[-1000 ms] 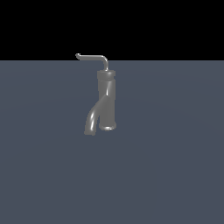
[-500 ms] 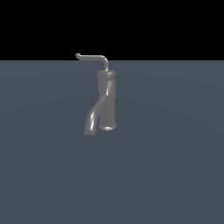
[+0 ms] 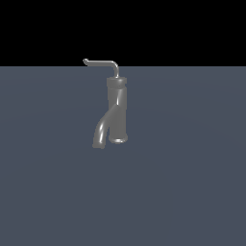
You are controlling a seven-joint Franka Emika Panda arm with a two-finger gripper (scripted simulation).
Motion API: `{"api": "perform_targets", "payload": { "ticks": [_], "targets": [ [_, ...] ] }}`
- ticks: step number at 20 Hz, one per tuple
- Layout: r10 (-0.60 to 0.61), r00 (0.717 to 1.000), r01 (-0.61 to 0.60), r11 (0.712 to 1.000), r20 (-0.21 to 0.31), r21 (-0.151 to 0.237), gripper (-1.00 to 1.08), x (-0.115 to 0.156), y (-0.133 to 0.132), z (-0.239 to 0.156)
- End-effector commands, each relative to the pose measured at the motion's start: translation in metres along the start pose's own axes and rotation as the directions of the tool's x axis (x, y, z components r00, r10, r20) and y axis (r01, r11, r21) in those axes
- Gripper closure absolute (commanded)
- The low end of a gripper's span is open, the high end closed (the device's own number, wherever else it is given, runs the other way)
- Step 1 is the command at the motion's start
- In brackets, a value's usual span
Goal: Turn on the faucet by rotating a designated handle.
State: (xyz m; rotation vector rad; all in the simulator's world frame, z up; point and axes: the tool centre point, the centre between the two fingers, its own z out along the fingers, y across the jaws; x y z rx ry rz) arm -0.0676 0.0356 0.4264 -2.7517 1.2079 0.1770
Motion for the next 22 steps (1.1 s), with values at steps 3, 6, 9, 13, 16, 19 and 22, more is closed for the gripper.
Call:
{"api": "perform_targets", "payload": {
  "ticks": [3, 6, 9, 13, 16, 19, 22],
  "targets": [
    [0.121, 0.993, -0.121, 0.993, -0.002, -0.002, 1.08, 0.014, -0.021, 0.012],
    [0.2, 0.98, -0.2, 0.98, -0.007, -0.004, 1.08, 0.022, -0.034, 0.021],
    [0.277, 0.961, -0.277, 0.961, -0.015, -0.006, 1.08, 0.031, -0.047, 0.03],
    [0.375, 0.926, -0.376, 0.927, -0.029, -0.006, 1.08, 0.042, -0.065, 0.044],
    [0.446, 0.894, -0.446, 0.895, -0.043, -0.004, 1.08, 0.049, -0.078, 0.054],
    [0.513, 0.857, -0.513, 0.858, -0.058, 0.0, 1.08, 0.056, -0.09, 0.065],
    [0.575, 0.814, -0.576, 0.817, -0.076, 0.008, 1.08, 0.063, -0.103, 0.076]
  ]
}}
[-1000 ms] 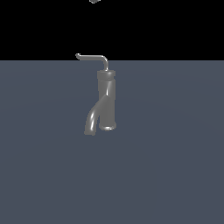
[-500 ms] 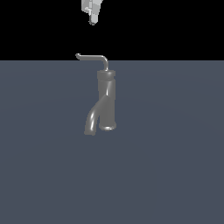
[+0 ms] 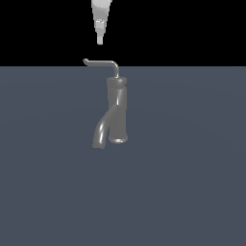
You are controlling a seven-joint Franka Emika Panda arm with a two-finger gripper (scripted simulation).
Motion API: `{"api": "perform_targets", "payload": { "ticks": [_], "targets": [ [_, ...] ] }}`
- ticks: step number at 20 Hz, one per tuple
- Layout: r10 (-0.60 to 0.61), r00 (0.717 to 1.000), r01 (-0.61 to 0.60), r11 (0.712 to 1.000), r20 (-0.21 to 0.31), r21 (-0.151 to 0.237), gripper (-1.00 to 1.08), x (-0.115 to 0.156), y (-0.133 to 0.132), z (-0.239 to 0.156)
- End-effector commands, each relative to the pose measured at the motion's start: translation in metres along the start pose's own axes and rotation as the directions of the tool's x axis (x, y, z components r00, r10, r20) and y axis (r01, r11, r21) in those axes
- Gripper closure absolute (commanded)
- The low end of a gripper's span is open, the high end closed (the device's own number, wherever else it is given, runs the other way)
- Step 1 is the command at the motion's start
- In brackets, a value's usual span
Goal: Turn on the faucet by rotating a designated handle.
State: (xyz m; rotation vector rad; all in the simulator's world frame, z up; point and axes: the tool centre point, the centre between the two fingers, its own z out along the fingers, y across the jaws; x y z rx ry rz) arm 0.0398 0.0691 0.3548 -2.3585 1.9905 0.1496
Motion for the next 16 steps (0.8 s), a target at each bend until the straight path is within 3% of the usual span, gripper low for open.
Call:
{"api": "perform_targets", "payload": {
  "ticks": [1, 16],
  "targets": [
    [0.064, 0.998, -0.064, 0.998, -0.015, 0.004, 1.08, -0.002, -0.012, 0.009],
    [0.319, 0.944, -0.316, 0.947, -0.085, 0.05, 1.08, -0.015, -0.06, 0.051]
  ]
}}
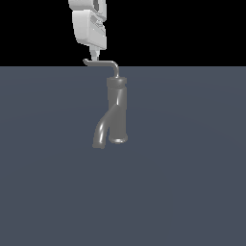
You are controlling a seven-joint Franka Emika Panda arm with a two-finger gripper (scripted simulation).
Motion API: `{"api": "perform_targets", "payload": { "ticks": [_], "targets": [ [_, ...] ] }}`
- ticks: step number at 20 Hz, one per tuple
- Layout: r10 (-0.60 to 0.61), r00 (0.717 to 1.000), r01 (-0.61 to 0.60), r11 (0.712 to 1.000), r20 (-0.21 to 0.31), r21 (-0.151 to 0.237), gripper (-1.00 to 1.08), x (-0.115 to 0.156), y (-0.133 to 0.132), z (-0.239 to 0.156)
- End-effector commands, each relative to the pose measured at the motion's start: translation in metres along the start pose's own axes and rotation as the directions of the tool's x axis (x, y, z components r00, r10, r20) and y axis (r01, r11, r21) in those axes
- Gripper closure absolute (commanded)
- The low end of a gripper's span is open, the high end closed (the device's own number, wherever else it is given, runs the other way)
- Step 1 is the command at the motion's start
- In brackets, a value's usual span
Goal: Turn on the faucet by rotating a designated handle.
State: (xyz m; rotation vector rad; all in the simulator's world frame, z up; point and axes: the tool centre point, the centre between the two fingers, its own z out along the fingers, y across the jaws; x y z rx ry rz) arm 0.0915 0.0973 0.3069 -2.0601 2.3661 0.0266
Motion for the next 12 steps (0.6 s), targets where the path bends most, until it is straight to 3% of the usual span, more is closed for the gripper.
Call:
{"api": "perform_targets", "payload": {
  "ticks": [1, 12],
  "targets": [
    [0.025, 1.0, -0.025, 1.0, -0.007, 0.006, 1.08, -0.0028, -0.0037, 0.0035],
    [0.044, 0.999, -0.044, 0.999, -0.014, 0.01, 1.08, -0.006, -0.0041, 0.0071]
  ]
}}
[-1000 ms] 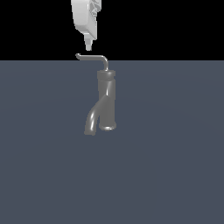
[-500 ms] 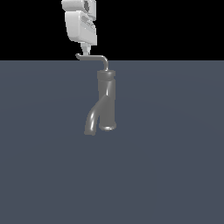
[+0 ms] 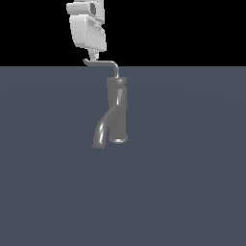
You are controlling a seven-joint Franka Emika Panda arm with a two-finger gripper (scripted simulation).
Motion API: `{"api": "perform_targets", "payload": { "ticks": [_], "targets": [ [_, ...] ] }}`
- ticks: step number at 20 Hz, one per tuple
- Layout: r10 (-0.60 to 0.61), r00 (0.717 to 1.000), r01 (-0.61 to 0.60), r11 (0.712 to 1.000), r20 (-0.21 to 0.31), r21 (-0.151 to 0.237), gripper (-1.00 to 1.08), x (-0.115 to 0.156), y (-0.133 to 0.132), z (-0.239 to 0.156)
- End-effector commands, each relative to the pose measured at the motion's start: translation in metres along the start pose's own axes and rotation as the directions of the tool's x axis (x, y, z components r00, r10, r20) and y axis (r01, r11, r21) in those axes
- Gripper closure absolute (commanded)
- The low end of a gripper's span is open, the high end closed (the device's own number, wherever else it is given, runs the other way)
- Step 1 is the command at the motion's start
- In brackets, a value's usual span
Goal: Turn on the faucet by rotating a designated handle.
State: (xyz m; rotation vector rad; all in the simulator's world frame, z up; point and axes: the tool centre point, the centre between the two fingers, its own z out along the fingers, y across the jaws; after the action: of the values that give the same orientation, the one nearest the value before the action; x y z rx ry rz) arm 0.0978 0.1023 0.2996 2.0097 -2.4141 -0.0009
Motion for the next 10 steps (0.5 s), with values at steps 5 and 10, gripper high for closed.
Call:
{"api": "perform_targets", "payload": {
  "ticks": [5, 10],
  "targets": [
    [0.0, 1.0, 0.0, 1.0, 0.0, 0.0, 1.08, -0.001, 0.013, 0.0],
    [0.0, 1.0, 0.0, 1.0, 0.0, 0.0, 1.08, -0.002, 0.026, 0.0]
  ]
}}
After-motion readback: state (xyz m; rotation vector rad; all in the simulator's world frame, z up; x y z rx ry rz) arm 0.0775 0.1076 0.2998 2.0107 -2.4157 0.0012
